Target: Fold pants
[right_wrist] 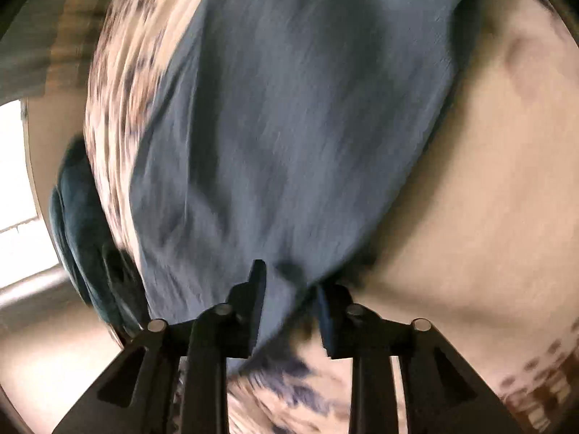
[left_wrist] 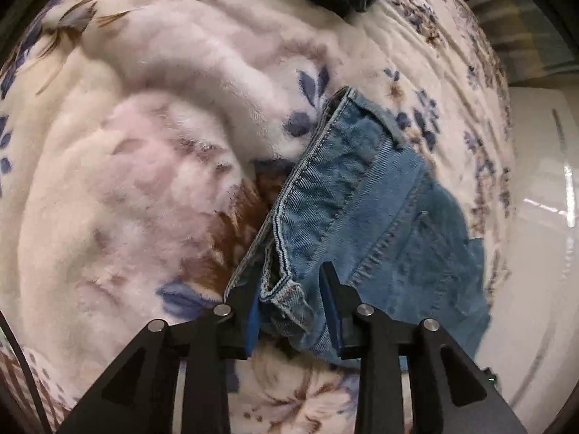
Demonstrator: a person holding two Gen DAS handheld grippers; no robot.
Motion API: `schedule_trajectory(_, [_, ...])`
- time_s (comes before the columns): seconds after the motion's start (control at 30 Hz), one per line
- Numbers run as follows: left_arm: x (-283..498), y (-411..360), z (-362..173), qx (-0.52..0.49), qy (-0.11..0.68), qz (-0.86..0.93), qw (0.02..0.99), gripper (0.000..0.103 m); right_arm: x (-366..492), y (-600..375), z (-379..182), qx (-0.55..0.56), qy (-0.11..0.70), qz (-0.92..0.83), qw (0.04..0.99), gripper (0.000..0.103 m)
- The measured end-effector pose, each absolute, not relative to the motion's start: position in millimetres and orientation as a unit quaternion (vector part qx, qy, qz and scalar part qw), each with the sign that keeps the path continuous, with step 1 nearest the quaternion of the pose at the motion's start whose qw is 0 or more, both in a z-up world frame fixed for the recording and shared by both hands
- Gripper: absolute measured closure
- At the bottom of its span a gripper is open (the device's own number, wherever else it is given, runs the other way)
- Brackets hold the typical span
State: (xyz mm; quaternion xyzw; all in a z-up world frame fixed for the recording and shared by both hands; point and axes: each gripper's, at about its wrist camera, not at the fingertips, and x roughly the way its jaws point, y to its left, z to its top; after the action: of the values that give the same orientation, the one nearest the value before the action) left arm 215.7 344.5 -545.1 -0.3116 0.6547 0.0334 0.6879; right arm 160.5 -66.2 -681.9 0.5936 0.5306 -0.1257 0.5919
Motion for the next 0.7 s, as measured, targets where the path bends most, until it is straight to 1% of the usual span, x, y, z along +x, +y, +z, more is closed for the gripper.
schedule_trajectory(0.03, [215,343,-547,-0.304,0.653,0.038,0.693,0.077,161,-72,-685,0.609,0.518,-0.127,0.587,0.076])
schedule_trajectory(0.07, [212,343,-551,-0.293,0.656,0.046,0.694,0.079,161,-76,-684,0.604,0.516,-0.146,0.590,0.100])
schedule_trajectory(0.1, [210,343,-556,-0.286,0.666,0.055,0.687,0.079,157,-77,-683,0.592,0.523,-0.169,0.589,0.098])
schedule_trajectory(0.17, [205,344,-558,-0.284,0.673,0.061,0.680,0.079,150,-75,-680,0.566,0.541,-0.194,0.592,0.099])
schedule_trajectory(0.2, [205,343,-556,-0.273,0.676,0.061,0.681,0.078,149,-73,-681,0.551,0.553,-0.195,0.593,0.099])
schedule_trajectory(0.3, [205,342,-533,-0.252,0.680,0.057,0.686,0.074,160,-72,-682,0.525,0.593,-0.169,0.587,0.098])
schedule_trajectory(0.33, [204,343,-523,-0.245,0.682,0.056,0.687,0.074,166,-72,-678,0.524,0.604,-0.160,0.578,0.094])
schedule_trajectory(0.43, [199,346,-478,-0.223,0.671,0.045,0.706,0.076,185,-77,-649,0.502,0.639,-0.139,0.566,0.075])
schedule_trajectory(0.47, [202,347,-464,-0.217,0.662,0.037,0.716,0.074,190,-78,-635,0.490,0.644,-0.132,0.572,0.061])
schedule_trajectory(0.5, [207,349,-454,-0.215,0.652,0.034,0.726,0.071,200,-76,-614,0.473,0.647,-0.121,0.586,0.047])
schedule_trajectory(0.57, [228,351,-447,-0.230,0.640,0.017,0.733,0.052,223,-71,-583,0.428,0.652,-0.101,0.618,0.035])
schedule_trajectory(0.6, [246,354,-451,-0.241,0.636,0.012,0.733,0.048,239,-66,-571,0.405,0.653,-0.089,0.634,0.030])
schedule_trajectory(0.63, [264,355,-460,-0.252,0.638,0.004,0.728,0.048,252,-60,-564,0.391,0.655,-0.077,0.642,0.028])
schedule_trajectory(0.7, [301,351,-485,-0.270,0.648,-0.008,0.712,0.048,284,-42,-555,0.364,0.658,-0.050,0.657,0.026])
